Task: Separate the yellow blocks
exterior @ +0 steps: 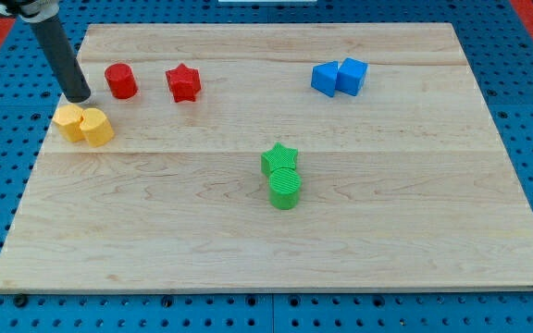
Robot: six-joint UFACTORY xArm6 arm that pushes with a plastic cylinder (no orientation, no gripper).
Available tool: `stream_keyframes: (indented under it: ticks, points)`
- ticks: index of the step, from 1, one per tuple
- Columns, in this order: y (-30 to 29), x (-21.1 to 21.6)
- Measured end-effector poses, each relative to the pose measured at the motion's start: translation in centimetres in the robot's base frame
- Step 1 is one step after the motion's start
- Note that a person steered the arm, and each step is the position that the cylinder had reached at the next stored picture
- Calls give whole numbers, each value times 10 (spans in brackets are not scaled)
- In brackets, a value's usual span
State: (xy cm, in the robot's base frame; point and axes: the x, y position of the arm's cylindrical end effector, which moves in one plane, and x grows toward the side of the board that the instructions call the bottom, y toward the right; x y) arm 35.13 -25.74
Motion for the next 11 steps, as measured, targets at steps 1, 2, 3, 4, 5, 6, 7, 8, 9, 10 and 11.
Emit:
stream_keyframes:
  ticks: [1,2,3,4,5,6,7,8,9,10,11]
  points:
    - [0,12]
    - [1,29]
    - [5,37]
    - [30,59]
    - [31,94]
    - [38,74]
    - [46,58]
    - [104,71]
    - [155,72]
    - [183,72]
    - [135,102]
